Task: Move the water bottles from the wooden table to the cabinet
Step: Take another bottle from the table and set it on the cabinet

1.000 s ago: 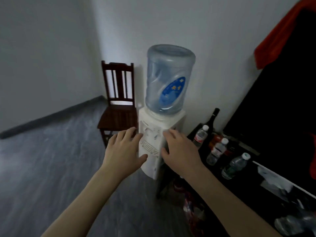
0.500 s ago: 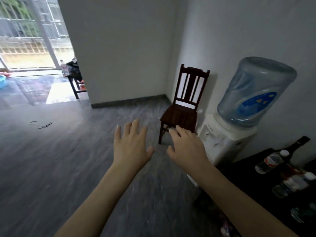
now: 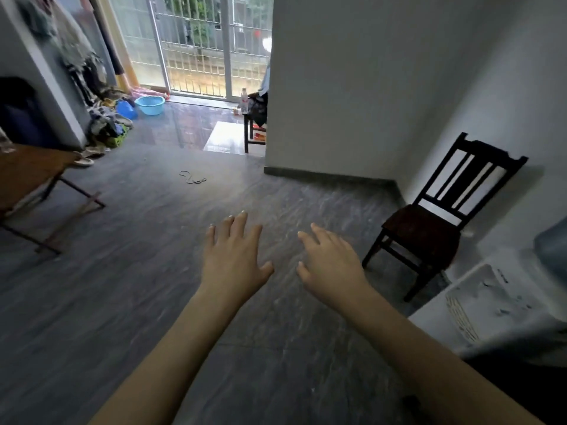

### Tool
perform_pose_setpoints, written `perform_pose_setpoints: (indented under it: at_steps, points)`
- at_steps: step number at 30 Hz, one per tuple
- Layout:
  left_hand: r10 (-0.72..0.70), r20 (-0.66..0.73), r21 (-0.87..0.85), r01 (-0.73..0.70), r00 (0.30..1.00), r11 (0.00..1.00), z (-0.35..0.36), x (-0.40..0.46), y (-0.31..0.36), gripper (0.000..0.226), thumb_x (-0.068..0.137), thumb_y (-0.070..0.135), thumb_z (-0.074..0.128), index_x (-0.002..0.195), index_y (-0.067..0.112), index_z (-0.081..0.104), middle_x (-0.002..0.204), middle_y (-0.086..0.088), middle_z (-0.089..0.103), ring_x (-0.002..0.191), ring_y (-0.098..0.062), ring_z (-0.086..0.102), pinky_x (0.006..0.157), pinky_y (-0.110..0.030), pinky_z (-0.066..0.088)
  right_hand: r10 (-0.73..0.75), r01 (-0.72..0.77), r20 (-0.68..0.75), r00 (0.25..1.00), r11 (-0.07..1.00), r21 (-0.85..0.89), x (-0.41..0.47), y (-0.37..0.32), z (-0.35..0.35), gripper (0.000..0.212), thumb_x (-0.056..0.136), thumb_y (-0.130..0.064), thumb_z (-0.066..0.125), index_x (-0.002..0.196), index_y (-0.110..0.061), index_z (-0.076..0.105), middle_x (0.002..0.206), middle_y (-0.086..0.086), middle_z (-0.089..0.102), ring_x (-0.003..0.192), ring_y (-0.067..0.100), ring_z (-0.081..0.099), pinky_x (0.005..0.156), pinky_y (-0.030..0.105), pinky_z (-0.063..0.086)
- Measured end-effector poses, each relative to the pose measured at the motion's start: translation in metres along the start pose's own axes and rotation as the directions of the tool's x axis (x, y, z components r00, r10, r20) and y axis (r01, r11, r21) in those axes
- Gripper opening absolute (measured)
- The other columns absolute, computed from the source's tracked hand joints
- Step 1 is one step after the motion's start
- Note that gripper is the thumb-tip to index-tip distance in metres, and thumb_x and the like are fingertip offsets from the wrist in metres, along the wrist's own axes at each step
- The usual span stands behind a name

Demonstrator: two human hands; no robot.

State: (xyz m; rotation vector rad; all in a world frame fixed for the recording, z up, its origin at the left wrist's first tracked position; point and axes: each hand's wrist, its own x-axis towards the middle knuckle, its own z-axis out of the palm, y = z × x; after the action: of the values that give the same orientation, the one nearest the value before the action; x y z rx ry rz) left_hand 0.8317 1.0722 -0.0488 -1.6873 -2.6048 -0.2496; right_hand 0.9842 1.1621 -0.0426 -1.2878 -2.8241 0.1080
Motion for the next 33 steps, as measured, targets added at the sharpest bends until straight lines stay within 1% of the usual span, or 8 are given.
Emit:
perform_pose_setpoints:
  at_steps: [7,12,15,20,23,25,28,33]
  points:
    - [-0.184,0.0,0.036,0.184,0.983,0.982,-0.001,-0.011,-0.064,0.071,0.087,0.062,0.061,0.147,0.029,0.042,0.168,-0.004,0.021,0.153,-0.028,0.022,0.123,-0.049,0.016,-0.187,0.186,0.036,0.982,0.982,0.026,0.048,-0.06,0.006,0.064,0.093,-0.039,0.05,0.151,-0.022,0.029,0.161,0.009,0.024,0.145,0.026,0.026,0.116,0.042,0.026]
    - [-0.287,0.025,0.069,0.284,0.958,0.956,0.003,-0.002,-0.086,0.071,0.087,0.062,0.06,0.147,0.029,0.043,0.169,-0.003,0.02,0.153,-0.028,0.022,0.123,-0.048,0.016,-0.244,0.235,0.096,0.965,0.967,0.101,0.083,-0.069,0.01,0.065,0.093,-0.039,0.052,0.152,-0.023,0.03,0.161,0.008,0.026,0.144,0.026,0.03,0.113,0.042,0.029]
    - [-0.319,0.03,0.078,0.315,0.947,0.946,0.004,0.017,-0.088,0.071,0.089,0.062,0.059,0.149,0.029,0.04,0.169,-0.004,0.017,0.153,-0.028,0.02,0.123,-0.05,0.015,-0.278,0.268,0.092,0.956,0.957,0.112,0.105,-0.065,0.011,0.064,0.092,-0.039,0.052,0.151,-0.025,0.031,0.161,0.007,0.027,0.143,0.026,0.032,0.111,0.042,0.032]
    - [-0.353,0.018,0.059,0.352,0.935,0.934,0.008,0.05,-0.077,0.07,0.089,0.061,0.059,0.149,0.029,0.041,0.169,-0.004,0.017,0.153,-0.028,0.02,0.123,-0.049,0.016,-0.347,0.335,0.075,0.935,0.932,0.139,0.142,-0.048,0.01,0.062,0.092,-0.037,0.053,0.149,-0.024,0.034,0.16,0.008,0.028,0.142,0.027,0.033,0.11,0.043,0.034]
    - [-0.383,0.017,0.061,0.382,0.924,0.922,0.015,0.063,-0.072,0.069,0.089,0.06,0.06,0.149,0.029,0.042,0.169,-0.005,0.018,0.152,-0.028,0.022,0.122,-0.049,0.018,-0.393,0.361,0.098,0.914,0.901,0.242,0.162,-0.04,0.013,0.06,0.091,-0.036,0.054,0.148,-0.025,0.037,0.159,0.005,0.029,0.142,0.024,0.033,0.11,0.043,0.037]
    - [-0.403,0.033,0.073,0.399,0.915,0.914,0.018,0.071,-0.074,0.069,0.09,0.06,0.06,0.149,0.028,0.042,0.169,-0.005,0.017,0.152,-0.029,0.022,0.122,-0.05,0.019,-0.41,0.374,0.099,0.907,0.89,0.261,0.177,-0.038,0.016,0.06,0.091,-0.036,0.054,0.147,-0.026,0.038,0.159,0.004,0.03,0.141,0.024,0.035,0.109,0.043,0.039]
    - [-0.441,0.023,0.085,0.438,0.897,0.895,0.019,0.086,-0.087,0.07,0.089,0.059,0.06,0.15,0.028,0.042,0.17,-0.004,0.017,0.151,-0.028,0.023,0.121,-0.049,0.019,-0.449,0.414,0.1,0.888,0.875,0.251,0.201,-0.042,0.023,0.059,0.09,-0.039,0.055,0.146,-0.026,0.04,0.158,0.004,0.032,0.138,0.026,0.039,0.107,0.041,0.039]
    - [-0.498,0.005,0.08,0.496,0.867,0.865,0.022,0.122,-0.123,0.07,0.088,0.06,0.06,0.149,0.028,0.043,0.169,-0.004,0.019,0.151,-0.027,0.023,0.121,-0.05,0.02,-0.498,0.461,0.109,0.86,0.851,0.252,0.253,-0.067,0.032,0.061,0.089,-0.042,0.054,0.146,-0.027,0.038,0.156,0.002,0.033,0.137,0.025,0.04,0.104,0.043,0.043]
